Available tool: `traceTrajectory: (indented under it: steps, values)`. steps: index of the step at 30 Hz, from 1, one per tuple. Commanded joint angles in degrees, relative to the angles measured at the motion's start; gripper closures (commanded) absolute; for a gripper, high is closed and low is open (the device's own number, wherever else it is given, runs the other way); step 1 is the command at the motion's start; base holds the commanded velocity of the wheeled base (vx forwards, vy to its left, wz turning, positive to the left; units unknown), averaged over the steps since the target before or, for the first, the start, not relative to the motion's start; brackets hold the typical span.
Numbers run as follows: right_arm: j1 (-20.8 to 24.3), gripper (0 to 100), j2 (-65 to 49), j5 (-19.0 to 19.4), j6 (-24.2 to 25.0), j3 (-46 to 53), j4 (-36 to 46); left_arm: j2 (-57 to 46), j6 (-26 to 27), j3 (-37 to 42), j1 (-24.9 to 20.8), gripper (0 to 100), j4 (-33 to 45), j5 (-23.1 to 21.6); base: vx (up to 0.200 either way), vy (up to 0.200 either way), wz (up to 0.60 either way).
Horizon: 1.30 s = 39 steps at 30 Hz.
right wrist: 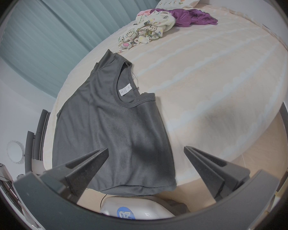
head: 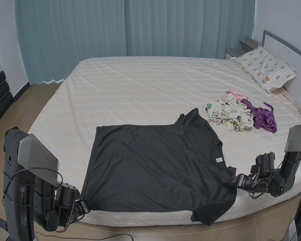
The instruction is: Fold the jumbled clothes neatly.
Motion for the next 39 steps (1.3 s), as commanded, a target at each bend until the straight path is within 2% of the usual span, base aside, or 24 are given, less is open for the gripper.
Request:
traceTrajectory:
  steps: [1,6,7,20,33,34,39]
  values:
    - [0.47,0,2.36,0.65,0.05,-2.26,0.73,0.85,0.06,-0.12,-0.07,100,-0.24,0.08,0.0,0.0,0.0]
    - [1.18,0,4.73,0.91,-0.04,-5.95,2.84,0.94,-0.03,-0.3,0.02,100,-0.33,-0.01,0.0,0.0,0.0]
    - [1.18,100,5.17,0.83,-0.04,-6.74,3.28,0.94,-0.03,-0.39,0.02,100,-0.41,-0.01,0.0,0.0,0.0]
    - [-1.37,100,5.35,0.83,0.31,-16.41,2.75,0.68,-1.7,-2.58,2.39,100,-3.58,-0.19,0.0,0.0,0.0]
    - [-0.67,100,10.36,0.65,0.22,-27.22,2.66,1.03,-5.3,-5.84,3.09,100,-3.58,-2.3,0.0,0.0,0.0]
    - [-0.67,0,10.89,0.65,0.22,-27.22,2.57,1.2,-5.56,-6.1,3.27,100,-3.58,-2.38,0.0,0.0,0.0]
    - [-1.37,0,10.09,0.65,0.66,-25.47,2.31,1.82,-5.74,-6.72,3.27,100,-3.58,-2.3,0.0,0.0,0.0]
